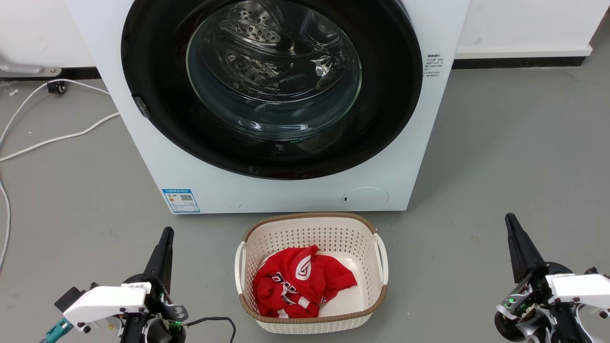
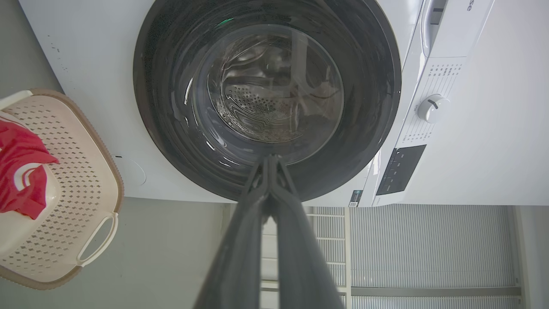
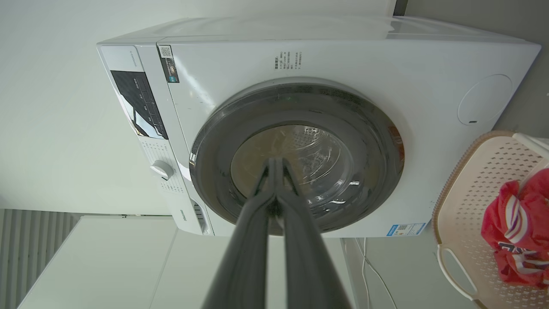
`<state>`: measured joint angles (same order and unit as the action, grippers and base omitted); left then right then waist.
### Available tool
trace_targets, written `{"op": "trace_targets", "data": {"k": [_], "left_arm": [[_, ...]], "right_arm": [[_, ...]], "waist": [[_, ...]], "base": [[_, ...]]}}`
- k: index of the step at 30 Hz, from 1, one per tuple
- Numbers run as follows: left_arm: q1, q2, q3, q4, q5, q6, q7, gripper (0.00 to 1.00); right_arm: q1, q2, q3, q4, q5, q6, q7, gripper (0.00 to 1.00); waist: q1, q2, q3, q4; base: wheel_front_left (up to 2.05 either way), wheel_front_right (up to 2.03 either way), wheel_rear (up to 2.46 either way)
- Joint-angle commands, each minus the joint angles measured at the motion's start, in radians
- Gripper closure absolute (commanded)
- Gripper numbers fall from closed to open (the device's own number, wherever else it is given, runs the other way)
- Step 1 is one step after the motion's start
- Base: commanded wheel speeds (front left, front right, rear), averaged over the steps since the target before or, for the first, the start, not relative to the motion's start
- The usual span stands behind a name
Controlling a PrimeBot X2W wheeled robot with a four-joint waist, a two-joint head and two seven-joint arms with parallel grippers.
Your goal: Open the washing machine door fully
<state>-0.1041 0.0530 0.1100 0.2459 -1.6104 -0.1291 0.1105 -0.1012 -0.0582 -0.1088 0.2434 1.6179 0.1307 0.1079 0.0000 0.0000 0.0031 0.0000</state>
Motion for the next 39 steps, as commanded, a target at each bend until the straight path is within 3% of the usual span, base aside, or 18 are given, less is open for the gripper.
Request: {"op": "trace_targets", "data": {"k": [1, 8, 9, 24, 39], "left_arm": [[-0.009, -0.001, 0.004, 0.001, 0.004, -0.003, 0.002, 1.0], [-0.009, -0.001, 0.004, 0.001, 0.004, -0.003, 0.002, 1.0], [0.002, -0.001, -0.001, 0.004, 0.0, 0.0, 0.001, 0.0], [0.004, -0.002, -0.033, -0.072, 0.069, 0.0, -0.069, 0.0], [-0.005, 0.0, -0.047, -0.195, 0.363, -0.001, -0.132, 0.0]], "right_arm": [[-0.013, 0.004, -0.001, 0.002, -0.007, 0.0, 0.004, 1.0], [-0.013, 0.005, -0.002, 0.002, -0.008, 0.0, 0.005, 1.0], [0.002, 0.001, -0.001, 0.003, 0.0, 0.0, 0.0, 0.0], [0.025, 0.002, 0.038, -0.075, -0.068, 0.0, -0.069, 0.0], [0.036, 0.003, 0.068, -0.177, -0.476, 0.0, -0.132, 0.0]], "waist": [[0.0, 0.0, 0.0, 0.0], [0.0, 0.0, 0.0, 0.0], [0.0, 0.0, 0.0, 0.0], [0.0, 0.0, 0.003, -0.001], [0.0, 0.0, 0.005, -0.002]], "base": [[0.0, 0.0, 0.0], [0.0, 0.0, 0.0], [0.0, 0.0, 0.0], [0.0, 0.0, 0.0], [0.0, 0.0, 0.0]]}}
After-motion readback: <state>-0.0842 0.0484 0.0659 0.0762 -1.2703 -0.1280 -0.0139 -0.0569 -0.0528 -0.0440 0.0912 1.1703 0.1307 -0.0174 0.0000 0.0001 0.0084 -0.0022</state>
